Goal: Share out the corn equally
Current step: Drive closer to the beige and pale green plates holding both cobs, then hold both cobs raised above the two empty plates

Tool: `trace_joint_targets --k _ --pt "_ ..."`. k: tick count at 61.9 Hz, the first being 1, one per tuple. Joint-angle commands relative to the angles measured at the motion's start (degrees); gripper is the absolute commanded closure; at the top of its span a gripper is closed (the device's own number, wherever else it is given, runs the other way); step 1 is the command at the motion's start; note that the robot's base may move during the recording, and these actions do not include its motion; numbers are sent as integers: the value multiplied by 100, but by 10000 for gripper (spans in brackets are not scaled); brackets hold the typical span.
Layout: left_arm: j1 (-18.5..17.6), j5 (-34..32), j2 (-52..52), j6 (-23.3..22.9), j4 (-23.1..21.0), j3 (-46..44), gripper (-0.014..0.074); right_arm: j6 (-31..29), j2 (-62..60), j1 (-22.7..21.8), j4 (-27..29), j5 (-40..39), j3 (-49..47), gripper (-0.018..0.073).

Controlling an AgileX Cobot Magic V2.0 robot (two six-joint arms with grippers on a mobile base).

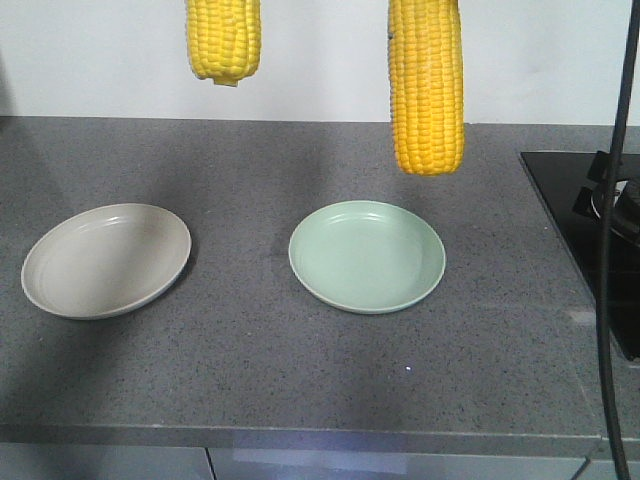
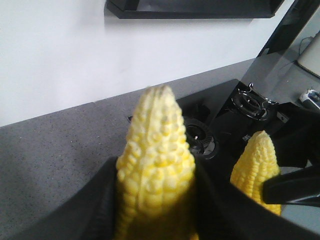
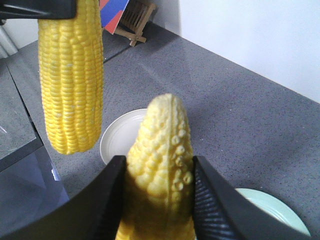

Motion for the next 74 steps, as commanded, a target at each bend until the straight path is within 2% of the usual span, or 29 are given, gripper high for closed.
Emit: trace_joint_targets --k 1,74 --pt "-10 -176 -263 -20 -185 -120 604 -14 -198 -11 244 98 -141 561" --pt "-10 -176 -263 -20 -185 -120 604 -14 -198 -11 244 98 -141 561"
